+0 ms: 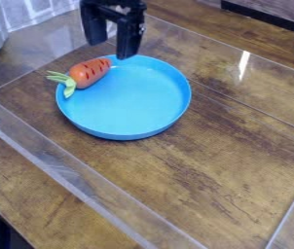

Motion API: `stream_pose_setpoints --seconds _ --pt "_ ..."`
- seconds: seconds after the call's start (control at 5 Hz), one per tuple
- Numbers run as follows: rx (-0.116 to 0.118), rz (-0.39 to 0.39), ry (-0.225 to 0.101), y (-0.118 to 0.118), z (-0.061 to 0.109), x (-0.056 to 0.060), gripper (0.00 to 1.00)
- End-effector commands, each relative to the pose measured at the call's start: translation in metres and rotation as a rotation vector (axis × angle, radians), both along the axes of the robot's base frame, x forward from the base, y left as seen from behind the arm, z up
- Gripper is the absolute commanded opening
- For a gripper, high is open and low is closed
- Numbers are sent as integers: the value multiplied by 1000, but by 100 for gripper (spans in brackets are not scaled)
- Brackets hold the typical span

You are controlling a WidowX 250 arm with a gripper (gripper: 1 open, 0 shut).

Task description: Put the carrot in the blue tray

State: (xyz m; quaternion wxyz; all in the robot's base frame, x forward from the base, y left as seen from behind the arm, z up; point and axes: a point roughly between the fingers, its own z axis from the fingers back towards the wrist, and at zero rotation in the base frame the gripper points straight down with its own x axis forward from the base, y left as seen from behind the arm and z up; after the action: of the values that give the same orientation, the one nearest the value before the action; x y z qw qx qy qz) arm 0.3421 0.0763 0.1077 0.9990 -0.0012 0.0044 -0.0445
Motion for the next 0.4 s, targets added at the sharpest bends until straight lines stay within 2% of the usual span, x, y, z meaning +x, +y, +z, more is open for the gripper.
stream_pose_setpoints --seconds 0.0,0.2 --pt "19 -18 -65 -3 16 11 100" --pt "21 -18 -64 -3 12 14 100"
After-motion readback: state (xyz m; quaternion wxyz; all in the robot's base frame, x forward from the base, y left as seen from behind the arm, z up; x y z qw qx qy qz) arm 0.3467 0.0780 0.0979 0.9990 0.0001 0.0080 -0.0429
